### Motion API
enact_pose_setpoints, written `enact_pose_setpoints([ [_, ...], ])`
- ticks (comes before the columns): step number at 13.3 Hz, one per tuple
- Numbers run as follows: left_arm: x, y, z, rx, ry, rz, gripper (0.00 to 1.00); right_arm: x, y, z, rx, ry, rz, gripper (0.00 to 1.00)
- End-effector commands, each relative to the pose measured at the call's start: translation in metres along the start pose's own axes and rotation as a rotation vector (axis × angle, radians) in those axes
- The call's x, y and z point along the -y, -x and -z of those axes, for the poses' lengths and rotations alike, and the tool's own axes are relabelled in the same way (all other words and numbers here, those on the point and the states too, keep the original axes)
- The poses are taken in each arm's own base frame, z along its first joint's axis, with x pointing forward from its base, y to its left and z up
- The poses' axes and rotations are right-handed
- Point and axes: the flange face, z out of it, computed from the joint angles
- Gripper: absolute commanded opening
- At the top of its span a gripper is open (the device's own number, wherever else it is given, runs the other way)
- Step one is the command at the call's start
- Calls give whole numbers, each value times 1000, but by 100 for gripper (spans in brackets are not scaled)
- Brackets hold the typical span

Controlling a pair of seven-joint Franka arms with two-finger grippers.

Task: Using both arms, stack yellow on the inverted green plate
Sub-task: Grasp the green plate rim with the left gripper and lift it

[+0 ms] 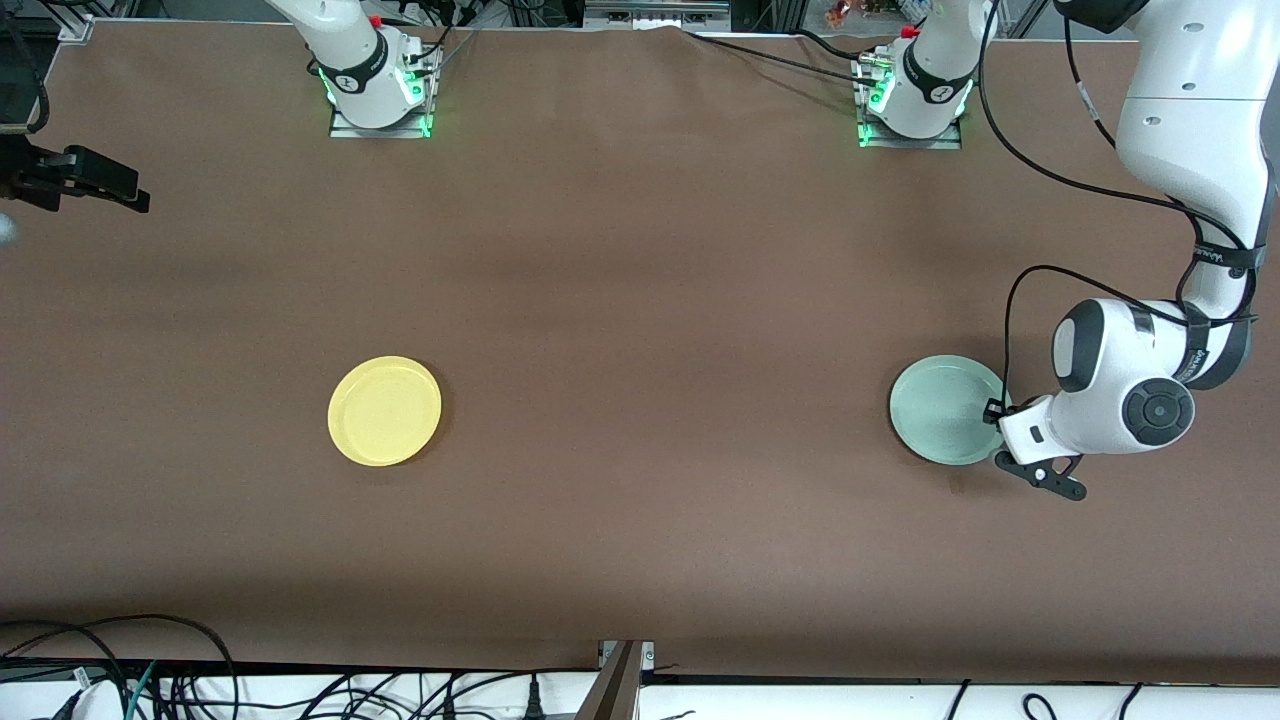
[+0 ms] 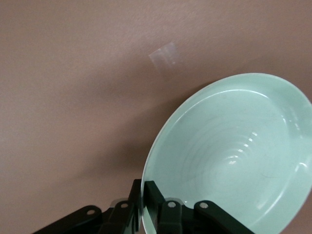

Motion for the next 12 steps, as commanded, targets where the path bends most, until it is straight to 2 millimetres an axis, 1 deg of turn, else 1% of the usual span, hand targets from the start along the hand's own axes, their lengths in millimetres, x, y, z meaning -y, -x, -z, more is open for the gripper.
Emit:
enact_pose_setpoints([
  [1, -23, -9, 44, 42, -41, -49, 0, -1, 1, 1, -4, -5, -3, 100],
  [2, -43, -14, 65, 54, -56, -72, 0, -1, 1, 1, -4, -5, -3, 100],
  [3, -66, -18, 81, 99, -74, -93, 0, -1, 1, 0, -2, -5, -3, 100],
  [5, -99, -26, 111, 161, -141, -62, 0, -1, 1, 1, -4, -5, -3, 100],
  [7, -148, -34, 143, 202, -191, -48, 0, 0, 1, 0, -2, -4, -2, 100],
  [8, -175, -35, 153, 227, -217, -25, 0, 0, 1, 0, -2, -4, -2, 100],
  [9, -208, -37, 160, 245, -272, -2, 0, 0, 1, 0, -2, -4, -2, 100],
  [10, -242, -39, 162, 251, -337, 39, 0, -1, 1, 1, -4, -3, -2, 100],
  [12, -299, -36, 161, 253, -424, 115, 0, -3, -1, -1, -1, 0, -6, 100],
])
